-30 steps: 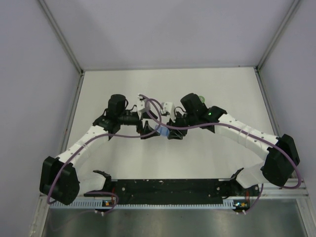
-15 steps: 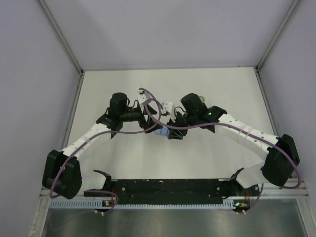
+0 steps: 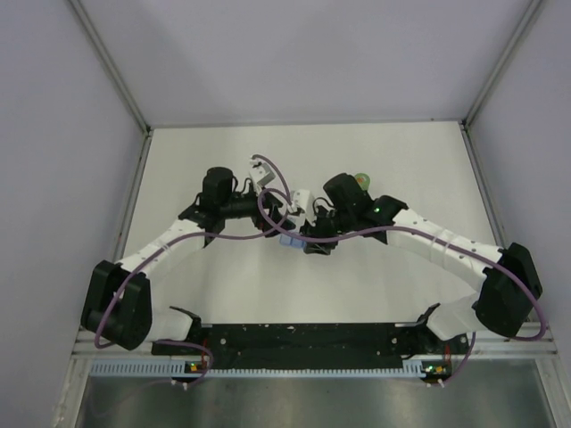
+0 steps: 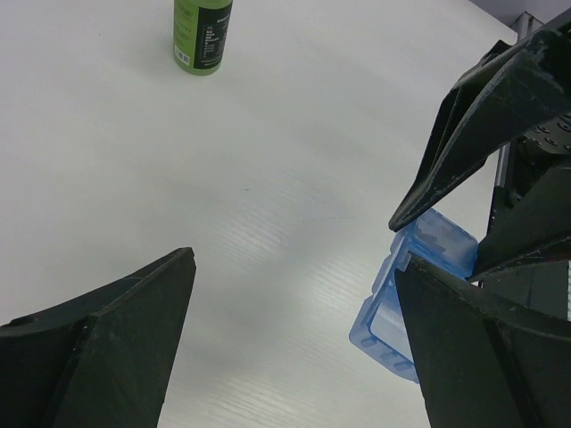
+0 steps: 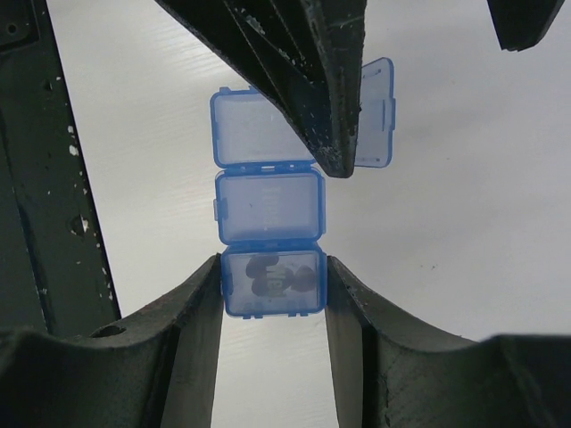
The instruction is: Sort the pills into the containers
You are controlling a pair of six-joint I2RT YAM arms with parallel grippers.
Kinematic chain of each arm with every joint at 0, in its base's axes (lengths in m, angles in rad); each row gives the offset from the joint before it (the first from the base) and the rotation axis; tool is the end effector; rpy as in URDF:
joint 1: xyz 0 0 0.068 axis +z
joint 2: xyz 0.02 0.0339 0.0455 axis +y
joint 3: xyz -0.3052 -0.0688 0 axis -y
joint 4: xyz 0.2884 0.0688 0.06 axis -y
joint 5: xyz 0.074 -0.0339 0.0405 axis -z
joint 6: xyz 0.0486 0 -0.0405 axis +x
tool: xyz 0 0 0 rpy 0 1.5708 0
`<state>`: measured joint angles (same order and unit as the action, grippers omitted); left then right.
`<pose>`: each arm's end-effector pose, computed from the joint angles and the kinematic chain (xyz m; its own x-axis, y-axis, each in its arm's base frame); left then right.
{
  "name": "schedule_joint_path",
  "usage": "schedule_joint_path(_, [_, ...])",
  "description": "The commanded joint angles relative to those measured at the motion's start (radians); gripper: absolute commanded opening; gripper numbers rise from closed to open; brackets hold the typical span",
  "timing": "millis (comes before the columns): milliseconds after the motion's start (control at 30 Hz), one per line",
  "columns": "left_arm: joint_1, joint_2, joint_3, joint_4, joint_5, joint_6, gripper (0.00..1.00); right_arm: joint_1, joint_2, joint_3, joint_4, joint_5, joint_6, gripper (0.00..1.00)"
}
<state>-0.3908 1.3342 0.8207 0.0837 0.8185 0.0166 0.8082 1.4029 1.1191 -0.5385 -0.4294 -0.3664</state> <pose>0.2885 -0.1572 0.2761 -0.3707 0.1650 -0.9140 0.8802 0.3763 -0.2891 0.2224 0.2620 0.3047 -0.1669 -0.6462 -0.7446 -0.9778 0.2053 0.0410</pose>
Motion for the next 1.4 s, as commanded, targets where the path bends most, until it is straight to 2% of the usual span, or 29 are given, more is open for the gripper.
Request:
schedule_joint_path(0, [0.013, 0.008, 0.024, 0.071, 0.018, -0.053, 0.99, 0.028, -0.042, -0.013, 0.031, 0.030, -0.035, 0.14])
schedule_joint_path(967, [0.017, 0.077, 0.040, 0.031, -0.097, 0.000, 0.99, 0.052, -0.045, -0.019, 0.032, 0.055, -0.045, 0.12])
schedule_joint_path(1367, [0.056, -0.033, 0.040, 0.031, -0.079, -0.009, 0.99, 0.003, -0.033, -0.030, 0.057, 0.080, -0.008, 0.15])
